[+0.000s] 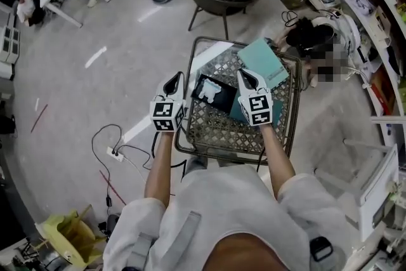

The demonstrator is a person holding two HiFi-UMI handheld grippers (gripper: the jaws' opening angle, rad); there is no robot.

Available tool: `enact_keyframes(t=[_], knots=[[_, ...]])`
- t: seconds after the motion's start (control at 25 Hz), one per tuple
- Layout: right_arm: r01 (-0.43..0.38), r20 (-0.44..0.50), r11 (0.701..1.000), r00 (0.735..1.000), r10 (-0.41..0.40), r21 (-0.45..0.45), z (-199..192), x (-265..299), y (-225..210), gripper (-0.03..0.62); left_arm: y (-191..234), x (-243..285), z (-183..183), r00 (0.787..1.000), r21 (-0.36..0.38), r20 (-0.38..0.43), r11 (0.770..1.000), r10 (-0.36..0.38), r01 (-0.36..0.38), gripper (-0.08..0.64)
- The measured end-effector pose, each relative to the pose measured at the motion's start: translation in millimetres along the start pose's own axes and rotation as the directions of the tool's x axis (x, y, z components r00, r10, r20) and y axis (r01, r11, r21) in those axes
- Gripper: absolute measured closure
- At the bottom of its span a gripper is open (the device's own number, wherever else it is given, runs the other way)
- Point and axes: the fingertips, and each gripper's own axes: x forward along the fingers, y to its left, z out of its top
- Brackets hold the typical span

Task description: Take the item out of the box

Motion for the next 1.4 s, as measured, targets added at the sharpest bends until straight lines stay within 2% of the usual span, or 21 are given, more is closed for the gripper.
enact_keyframes(t=[0.76, 0.92, 1.04, 1.24, 1.4], knots=[[-0.045, -0.179, 0.999, 0.983, 0.047, 0.013, -84, 22, 57, 0.594, 20, -8, -93, 0.991, -0.084, -0.126, 0.996, -0.038, 0.028, 0.558], [-0.099, -0.227, 0.994, 0.970, 0.085, -0.048, -99, 28, 75, 0.592, 24, -8, -109, 0.989, -0.096, -0.144, 0.995, -0.036, 0.022, 0.558], [-0.148, -0.273, 0.980, 0.956, 0.107, -0.135, -113, 29, 86, 0.592, 25, -10, -115, 0.988, -0.103, -0.151, 0.994, -0.035, 0.019, 0.557], [-0.242, -0.328, 0.930, 0.933, 0.146, -0.275, -130, 30, 100, 0.592, 23, -12, -122, 0.987, -0.112, -0.157, 0.994, -0.032, 0.015, 0.557], [-0.296, -0.369, 0.895, 0.914, 0.165, -0.333, -143, 30, 109, 0.592, 24, -19, -129, 0.986, -0.122, -0.165, 0.993, -0.026, 0.006, 0.557]])
